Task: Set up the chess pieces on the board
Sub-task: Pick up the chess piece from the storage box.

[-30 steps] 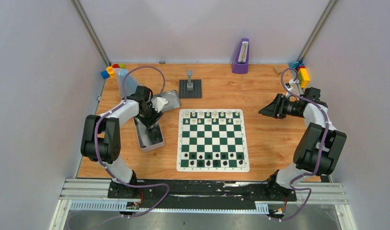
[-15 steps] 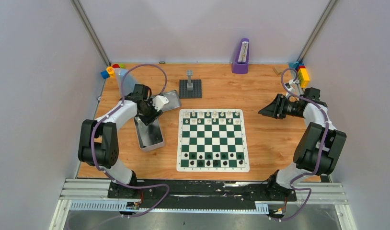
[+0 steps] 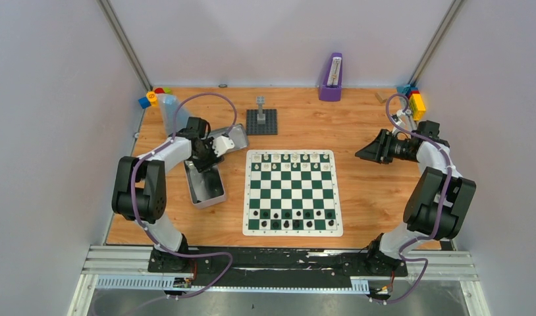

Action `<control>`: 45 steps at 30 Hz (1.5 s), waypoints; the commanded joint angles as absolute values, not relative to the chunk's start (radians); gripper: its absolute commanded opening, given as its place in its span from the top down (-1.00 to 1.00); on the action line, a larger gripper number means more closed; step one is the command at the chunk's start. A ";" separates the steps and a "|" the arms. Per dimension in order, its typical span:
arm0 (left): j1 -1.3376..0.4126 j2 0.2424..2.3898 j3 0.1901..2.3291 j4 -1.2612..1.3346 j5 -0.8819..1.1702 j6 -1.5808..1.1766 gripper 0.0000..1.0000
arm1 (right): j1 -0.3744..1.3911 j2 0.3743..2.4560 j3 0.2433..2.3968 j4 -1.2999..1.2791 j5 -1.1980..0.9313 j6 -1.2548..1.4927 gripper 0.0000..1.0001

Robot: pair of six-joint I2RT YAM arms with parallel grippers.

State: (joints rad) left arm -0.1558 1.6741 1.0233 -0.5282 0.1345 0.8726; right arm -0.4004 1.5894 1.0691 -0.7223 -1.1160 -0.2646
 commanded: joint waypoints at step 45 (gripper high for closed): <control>-0.142 1.708 1.010 -0.539 0.107 0.883 0.65 | -0.397 1.589 1.106 -0.737 -1.155 -0.301 0.10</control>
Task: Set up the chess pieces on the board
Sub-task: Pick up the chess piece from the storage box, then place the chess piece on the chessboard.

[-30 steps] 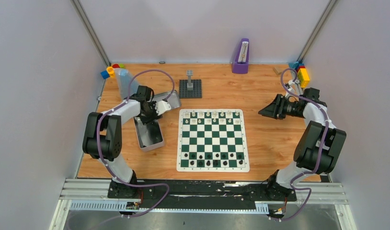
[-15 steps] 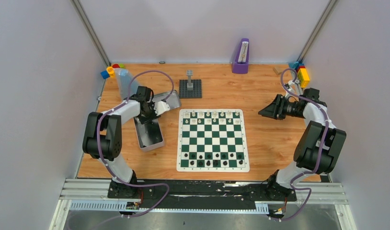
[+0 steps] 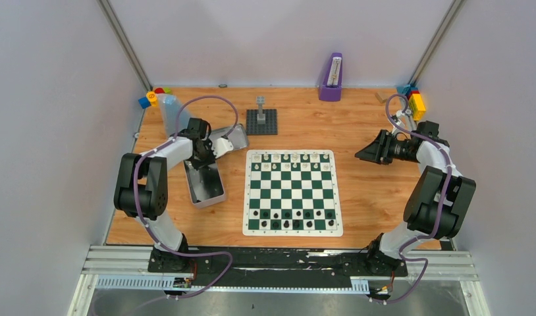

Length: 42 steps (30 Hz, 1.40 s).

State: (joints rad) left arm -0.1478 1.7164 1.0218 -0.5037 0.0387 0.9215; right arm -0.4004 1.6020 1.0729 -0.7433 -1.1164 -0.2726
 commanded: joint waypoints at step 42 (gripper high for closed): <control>-0.657 1.543 1.496 -0.724 0.647 0.334 0.84 | 0.313 1.529 1.310 -0.453 -1.238 -0.080 0.07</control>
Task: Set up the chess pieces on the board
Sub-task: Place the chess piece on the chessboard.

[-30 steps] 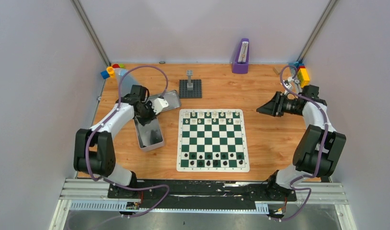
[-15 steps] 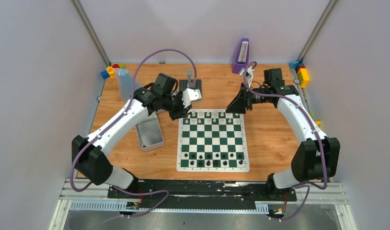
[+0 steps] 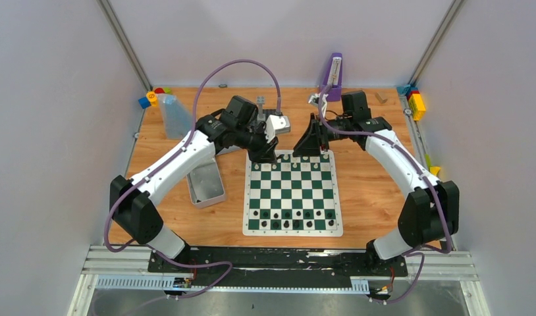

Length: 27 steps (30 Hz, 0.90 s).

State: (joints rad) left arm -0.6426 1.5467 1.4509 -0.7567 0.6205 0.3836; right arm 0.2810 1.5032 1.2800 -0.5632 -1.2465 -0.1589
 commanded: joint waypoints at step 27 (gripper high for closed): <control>-0.667 1.510 1.485 -0.721 0.642 0.333 0.85 | 0.430 1.601 1.313 -0.392 -1.166 -0.027 0.51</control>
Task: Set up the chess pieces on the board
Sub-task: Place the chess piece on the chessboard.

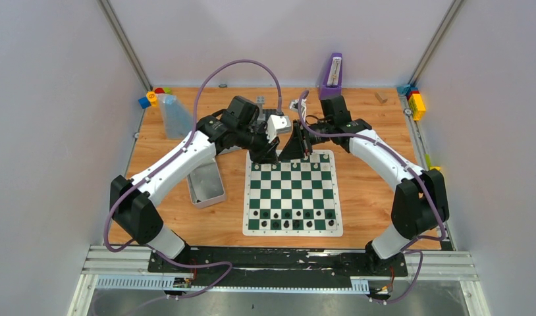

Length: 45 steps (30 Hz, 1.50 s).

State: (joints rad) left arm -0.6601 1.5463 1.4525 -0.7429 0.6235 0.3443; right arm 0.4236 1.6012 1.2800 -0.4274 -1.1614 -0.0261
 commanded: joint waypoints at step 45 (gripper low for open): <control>-0.130 1.307 1.316 -0.750 0.462 0.190 -1.00 | 1.061 1.753 1.361 -0.711 -0.432 -0.509 1.00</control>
State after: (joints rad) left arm -0.1352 1.3022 1.2613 -0.7429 0.4679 0.2249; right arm 1.0061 1.7046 1.3010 -0.6716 -0.5323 -0.4564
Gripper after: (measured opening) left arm 0.997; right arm 0.155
